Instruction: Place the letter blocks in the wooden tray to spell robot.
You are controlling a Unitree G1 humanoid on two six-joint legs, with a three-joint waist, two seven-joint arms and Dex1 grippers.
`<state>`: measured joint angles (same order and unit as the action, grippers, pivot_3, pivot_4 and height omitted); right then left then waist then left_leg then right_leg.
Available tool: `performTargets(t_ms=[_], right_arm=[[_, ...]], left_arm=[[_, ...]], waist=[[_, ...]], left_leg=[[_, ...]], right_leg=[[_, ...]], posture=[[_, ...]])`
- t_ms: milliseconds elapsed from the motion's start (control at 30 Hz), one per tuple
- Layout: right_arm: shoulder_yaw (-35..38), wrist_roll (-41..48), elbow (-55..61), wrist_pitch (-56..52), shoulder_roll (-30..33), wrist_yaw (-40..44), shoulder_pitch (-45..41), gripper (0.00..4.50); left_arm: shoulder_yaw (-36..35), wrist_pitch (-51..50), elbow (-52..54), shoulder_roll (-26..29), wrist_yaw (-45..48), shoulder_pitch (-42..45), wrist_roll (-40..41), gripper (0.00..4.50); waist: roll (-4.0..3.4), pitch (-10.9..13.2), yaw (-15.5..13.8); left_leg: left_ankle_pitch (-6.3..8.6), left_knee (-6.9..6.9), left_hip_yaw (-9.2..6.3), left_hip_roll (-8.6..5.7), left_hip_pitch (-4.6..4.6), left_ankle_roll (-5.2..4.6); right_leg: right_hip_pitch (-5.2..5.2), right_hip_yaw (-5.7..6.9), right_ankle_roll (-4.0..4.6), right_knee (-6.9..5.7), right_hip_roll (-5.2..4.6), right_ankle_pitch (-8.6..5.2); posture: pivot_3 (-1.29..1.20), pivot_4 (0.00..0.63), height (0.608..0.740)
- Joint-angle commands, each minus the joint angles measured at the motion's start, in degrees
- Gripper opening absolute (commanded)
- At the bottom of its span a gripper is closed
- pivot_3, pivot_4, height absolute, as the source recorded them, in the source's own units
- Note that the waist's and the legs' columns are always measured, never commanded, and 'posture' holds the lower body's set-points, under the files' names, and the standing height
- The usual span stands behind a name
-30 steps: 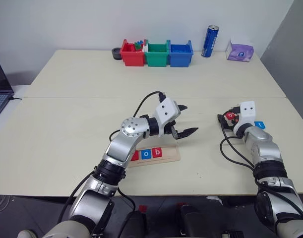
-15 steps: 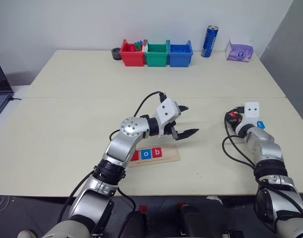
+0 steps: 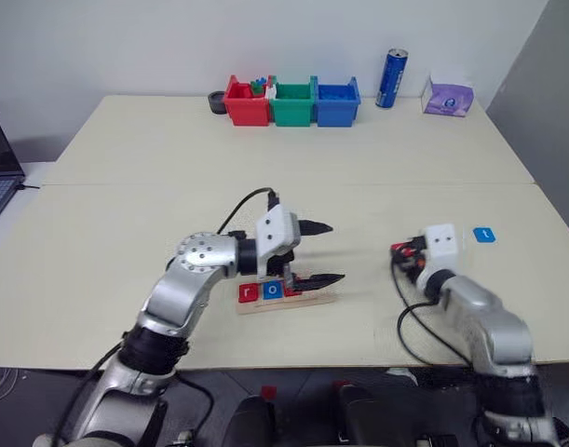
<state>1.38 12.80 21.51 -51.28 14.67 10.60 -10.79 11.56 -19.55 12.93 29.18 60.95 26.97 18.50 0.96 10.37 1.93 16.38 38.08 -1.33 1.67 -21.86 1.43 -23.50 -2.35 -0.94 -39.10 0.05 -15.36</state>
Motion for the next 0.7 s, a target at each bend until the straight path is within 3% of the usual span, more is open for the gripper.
performTargets(t_ms=[33, 367, 633, 700], right_arm=[[-3.0, 0.1, 10.1, -8.7, -3.0, -4.3, 1.7, 1.46], [-5.1, -1.2, 14.6, -16.1, -6.2, -8.4, 3.5, 1.46], [-5.2, 1.8, 14.2, -13.5, -5.1, -3.5, 3.7, 4.26], [-4.7, 2.4, 13.9, -11.5, -3.5, -1.2, 2.2, 4.45]], left_arm=[[-2.3, -0.7, 4.1, 2.7, 1.2, -2.1, 2.6, 4.5], [-2.4, -1.2, 5.2, 3.6, 0.0, -3.7, 2.9, 4.5], [-2.1, -0.9, 4.5, 3.2, -0.1, -3.7, 2.7, 4.5], [-1.9, -0.5, 3.7, 2.8, -0.3, -3.5, 2.4, 4.5]], waist=[[0.0, 0.0, -0.1], [0.05, 0.0, -0.3], [0.06, 0.0, -0.2], [0.06, 0.0, -0.2]], left_leg=[[0.0, 0.02, 0.01, 0.0, 0.01, 0.0], [-0.01, 0.08, 0.0, -0.1, -0.04, 0.02], [-0.01, 0.06, 0.0, -0.07, -0.03, 0.02], [-0.01, 0.06, 0.0, -0.07, -0.03, 0.01]], right_leg=[[0.02, 0.0, -0.01, 0.02, 0.0, -0.01], [0.08, 0.03, -0.23, 0.13, -0.06, -0.09], [0.07, 0.03, -0.24, 0.13, -0.02, -0.11], [0.07, 0.03, -0.25, 0.12, -0.01, -0.11]], posture=[[0.0, 0.15, 0.74], [0.0, 0.15, 0.74], [0.0, 0.15, 0.74], [0.0, 0.15, 0.74]])
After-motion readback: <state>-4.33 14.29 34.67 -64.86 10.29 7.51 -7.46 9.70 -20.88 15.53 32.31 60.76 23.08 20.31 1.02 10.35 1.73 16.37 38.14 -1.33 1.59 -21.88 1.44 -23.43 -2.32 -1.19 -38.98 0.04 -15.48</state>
